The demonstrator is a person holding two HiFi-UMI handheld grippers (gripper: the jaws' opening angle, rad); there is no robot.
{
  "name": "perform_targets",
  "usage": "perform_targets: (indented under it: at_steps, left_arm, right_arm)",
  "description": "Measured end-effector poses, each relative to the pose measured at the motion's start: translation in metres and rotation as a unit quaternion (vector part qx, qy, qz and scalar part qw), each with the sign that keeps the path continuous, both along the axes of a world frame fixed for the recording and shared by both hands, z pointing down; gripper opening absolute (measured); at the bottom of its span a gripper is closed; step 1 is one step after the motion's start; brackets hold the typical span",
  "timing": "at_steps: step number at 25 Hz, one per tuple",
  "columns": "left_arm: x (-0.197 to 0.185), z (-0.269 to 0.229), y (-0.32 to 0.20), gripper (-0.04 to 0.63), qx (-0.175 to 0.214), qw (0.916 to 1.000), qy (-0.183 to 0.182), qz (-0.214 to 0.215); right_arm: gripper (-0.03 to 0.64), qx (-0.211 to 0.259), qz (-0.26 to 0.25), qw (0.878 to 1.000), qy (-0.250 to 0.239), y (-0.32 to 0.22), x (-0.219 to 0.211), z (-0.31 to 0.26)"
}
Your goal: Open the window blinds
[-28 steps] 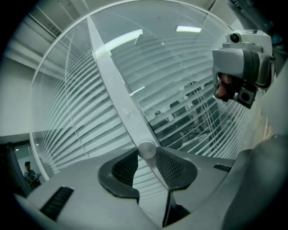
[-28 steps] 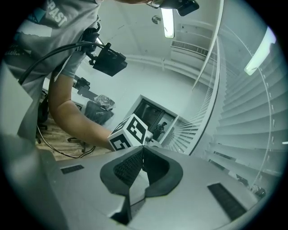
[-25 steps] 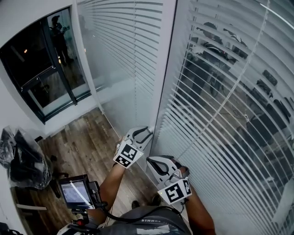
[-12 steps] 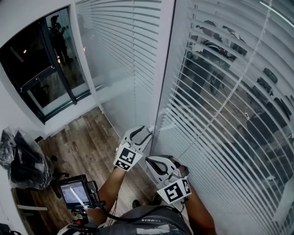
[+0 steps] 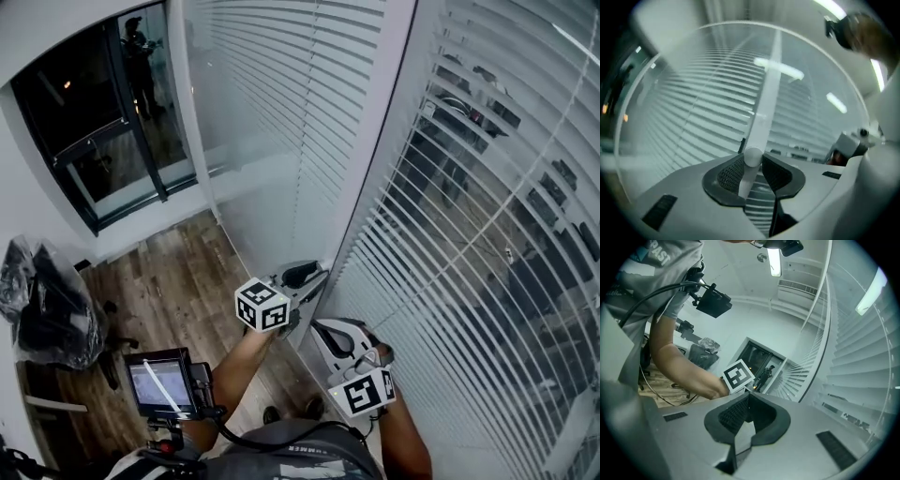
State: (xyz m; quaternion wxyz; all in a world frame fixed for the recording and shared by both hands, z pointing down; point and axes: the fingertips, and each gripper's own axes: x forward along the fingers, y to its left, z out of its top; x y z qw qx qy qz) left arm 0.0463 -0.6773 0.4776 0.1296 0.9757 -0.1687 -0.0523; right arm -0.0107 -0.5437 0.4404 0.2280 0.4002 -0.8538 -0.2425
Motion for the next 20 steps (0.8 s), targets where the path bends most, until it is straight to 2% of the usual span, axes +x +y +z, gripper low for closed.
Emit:
perform_targets:
  at_steps: [1,3,4,5,6,7,8,9,10,11,12,13,14,16,17,18,19,20]
  left_arm:
    - [-0.001,0.000,-0.001,0.126,-0.061,0.9965,0.056,0.011]
    - [-0.003,0.001,-0.003,0.126,-0.149,0.9792,0.136,0.022]
    - [-0.003,0.001,-0.003,0.127,-0.172,0.9723,0.157,0.023]
    - [-0.003,0.001,-0.003,0.127,-0.174,0.9714,0.160,0.020]
    - [-0.003,0.001,-0.002,0.126,-0.150,0.9784,0.141,0.011]
    - [-0.004,0.000,-0.001,0.126,-0.096,0.9906,0.097,-0.005]
    - [-0.005,0.000,0.001,0.128,-0.016,0.9990,0.032,-0.028]
    - [-0.005,0.000,0.002,0.136,0.072,0.9952,-0.042,-0.052]
    - [-0.005,0.000,0.003,0.141,0.150,0.9799,-0.110,-0.072]
    - [-0.004,0.001,0.003,0.141,0.209,0.9603,-0.164,-0.085]
    - [-0.001,0.002,0.003,0.141,0.248,0.9431,-0.202,-0.092]
    - [0.001,0.002,0.003,0.140,0.273,0.9305,-0.226,-0.094]
    - [0.003,0.003,0.003,0.137,0.288,0.9221,-0.240,-0.095]
    - [0.004,0.005,0.004,0.129,0.304,0.9125,-0.257,-0.094]
    - [0.004,0.007,0.003,0.129,0.303,0.9134,-0.256,-0.092]
    - [0.004,0.008,0.003,0.129,0.287,0.9224,-0.244,-0.087]
    - [0.004,0.009,0.002,0.127,0.251,0.9411,-0.213,-0.076]
    - [0.003,0.009,0.001,0.127,0.194,0.9656,-0.163,-0.059]
  right_arm:
    - [0.003,0.000,0.000,1.000,0.001,0.000,0.000,0.000]
    - [0.002,-0.001,0.001,1.000,0.002,-0.001,-0.001,0.001]
    - [0.002,-0.002,0.002,1.000,0.002,-0.001,0.000,0.002]
    - [0.003,-0.002,0.002,1.000,0.003,-0.002,0.000,0.002]
    - [0.002,-0.001,0.001,1.000,0.003,-0.001,0.000,0.002]
    - [0.003,-0.001,0.001,1.000,0.003,-0.001,0.000,0.002]
    - [0.003,-0.001,0.001,1.000,0.003,-0.001,0.000,0.002]
    - [0.003,-0.001,0.002,1.000,0.003,-0.001,0.001,0.003]
    - [0.003,-0.002,0.003,1.000,0.002,-0.001,0.001,0.002]
    - [0.003,-0.002,0.005,1.000,0.002,-0.002,0.002,0.002]
    - [0.003,-0.002,0.006,1.000,0.001,-0.002,0.003,0.002]
    - [0.003,-0.002,0.007,1.000,0.001,-0.002,0.003,0.003]
    - [0.003,-0.003,0.008,1.000,0.001,-0.003,0.003,0.004]
    - [0.003,-0.005,0.008,1.000,0.000,-0.003,0.002,0.006]
    - [0.003,-0.005,0.008,1.000,0.000,-0.002,0.002,0.008]
    - [0.002,-0.006,0.008,1.000,0.000,-0.002,0.002,0.009]
    - [0.002,-0.006,0.008,1.000,-0.001,-0.002,0.003,0.010]
    - [0.003,-0.006,0.008,1.000,0.000,-0.002,0.003,0.011]
